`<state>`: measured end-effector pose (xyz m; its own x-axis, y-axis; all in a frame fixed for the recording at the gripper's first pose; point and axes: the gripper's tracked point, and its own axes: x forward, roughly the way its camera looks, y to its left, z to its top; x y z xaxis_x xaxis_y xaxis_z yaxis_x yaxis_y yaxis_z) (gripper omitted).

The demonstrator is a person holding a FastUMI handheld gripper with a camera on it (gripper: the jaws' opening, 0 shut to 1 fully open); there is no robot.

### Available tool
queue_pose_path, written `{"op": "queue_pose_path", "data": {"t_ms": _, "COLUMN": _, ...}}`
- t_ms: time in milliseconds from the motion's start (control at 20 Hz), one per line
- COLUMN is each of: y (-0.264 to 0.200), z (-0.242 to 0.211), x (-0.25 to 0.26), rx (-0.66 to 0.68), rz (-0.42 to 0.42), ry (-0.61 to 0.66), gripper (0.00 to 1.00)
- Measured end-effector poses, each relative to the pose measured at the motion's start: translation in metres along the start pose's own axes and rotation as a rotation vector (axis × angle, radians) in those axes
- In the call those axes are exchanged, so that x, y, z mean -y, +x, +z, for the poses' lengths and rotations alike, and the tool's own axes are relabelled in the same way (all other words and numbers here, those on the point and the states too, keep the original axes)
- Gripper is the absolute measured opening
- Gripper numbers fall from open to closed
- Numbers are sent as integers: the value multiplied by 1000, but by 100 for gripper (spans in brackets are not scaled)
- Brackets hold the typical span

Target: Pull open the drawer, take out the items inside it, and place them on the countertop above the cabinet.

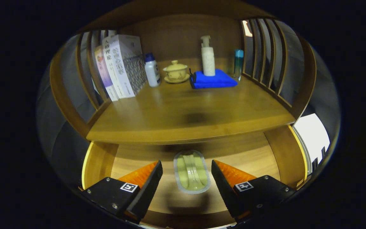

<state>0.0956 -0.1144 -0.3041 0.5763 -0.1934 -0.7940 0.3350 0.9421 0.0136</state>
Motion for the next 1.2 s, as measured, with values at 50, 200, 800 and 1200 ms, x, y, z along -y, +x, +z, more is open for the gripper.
{"op": "queue_pose_path", "data": {"t_ms": 50, "y": 4, "z": -3, "x": -1, "rx": -18, "rz": -4, "ry": -26, "gripper": 93}}
{"op": "queue_pose_path", "data": {"t_ms": 200, "y": 17, "z": -14, "x": -4, "rx": -75, "rz": -14, "ry": -107, "gripper": 86}}
{"op": "queue_pose_path", "data": {"t_ms": 800, "y": 35, "z": -47, "x": 2, "rx": -202, "rz": -63, "ry": -210, "gripper": 44}}
{"op": "queue_pose_path", "data": {"t_ms": 1200, "y": 30, "z": -54, "x": 2, "rx": -156, "rz": -35, "ry": -196, "gripper": 14}}
